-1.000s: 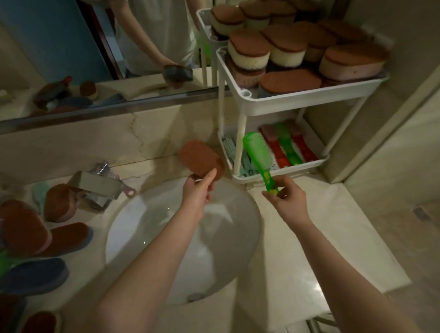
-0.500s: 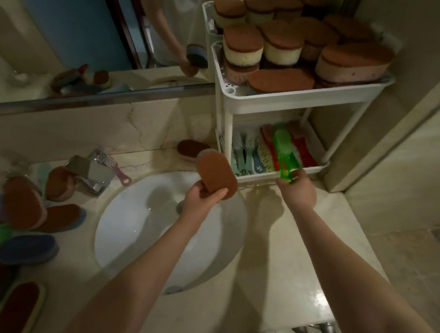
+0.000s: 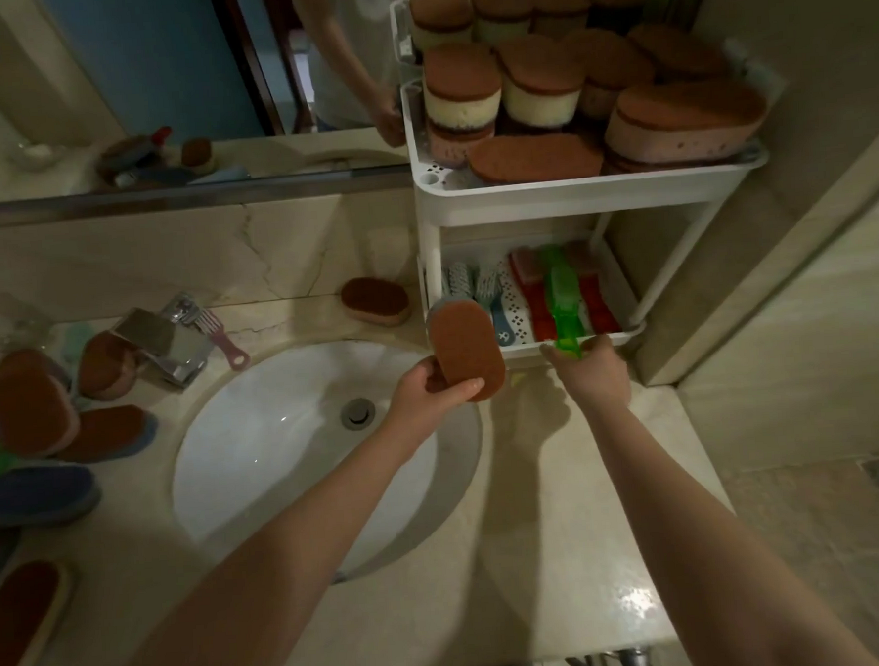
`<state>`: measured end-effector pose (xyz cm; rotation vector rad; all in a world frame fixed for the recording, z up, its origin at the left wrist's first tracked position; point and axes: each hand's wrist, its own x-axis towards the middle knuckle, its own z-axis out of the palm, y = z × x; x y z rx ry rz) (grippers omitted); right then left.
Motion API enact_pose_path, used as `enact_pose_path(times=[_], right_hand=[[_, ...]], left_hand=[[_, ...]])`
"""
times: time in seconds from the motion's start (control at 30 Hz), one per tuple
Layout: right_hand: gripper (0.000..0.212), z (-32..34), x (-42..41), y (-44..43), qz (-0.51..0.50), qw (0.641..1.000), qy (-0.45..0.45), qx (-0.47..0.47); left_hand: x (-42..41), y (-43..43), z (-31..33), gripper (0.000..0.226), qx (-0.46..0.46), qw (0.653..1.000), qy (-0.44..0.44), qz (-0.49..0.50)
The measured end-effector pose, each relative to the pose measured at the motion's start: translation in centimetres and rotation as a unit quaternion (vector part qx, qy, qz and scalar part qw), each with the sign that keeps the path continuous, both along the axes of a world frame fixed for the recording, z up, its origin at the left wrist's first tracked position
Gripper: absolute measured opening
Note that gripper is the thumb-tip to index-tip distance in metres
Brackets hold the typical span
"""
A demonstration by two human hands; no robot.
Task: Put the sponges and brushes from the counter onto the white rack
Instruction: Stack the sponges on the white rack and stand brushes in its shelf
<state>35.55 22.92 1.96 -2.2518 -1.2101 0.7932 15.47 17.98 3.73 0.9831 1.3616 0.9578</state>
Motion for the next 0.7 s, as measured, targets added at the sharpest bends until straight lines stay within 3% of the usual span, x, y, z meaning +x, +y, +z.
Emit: enact_pose_path(times=[0.17,0.33,0.5,0.7], right_hand=[[0.084,-0.8,1.4,-1.5,-0.104,0.980,0.170,0.014],[0.042,-1.3,2.3,-3.9,-0.099,0.932,0.349,-0.029],[0.024,-1.6,1.2,-4.2,-0.100,0.936,0.336,0.039],[0.022,-1.2,1.3,-3.0,-0.166,0.924,0.332,0.096]], left_hand=[[1.1,0.5,0.5,0.035,-0.010,1.000,0.011,-0.006],[1.8,0.8,1.0,0.031,-0.019,1.000,-0.003,-0.009],[1.8,0.9,1.4,0.031,-0.030,0.999,-0.012,-0.018],[1.6,1.2,1.6,0.033,-0.025,1.000,-0.005,-0.009]])
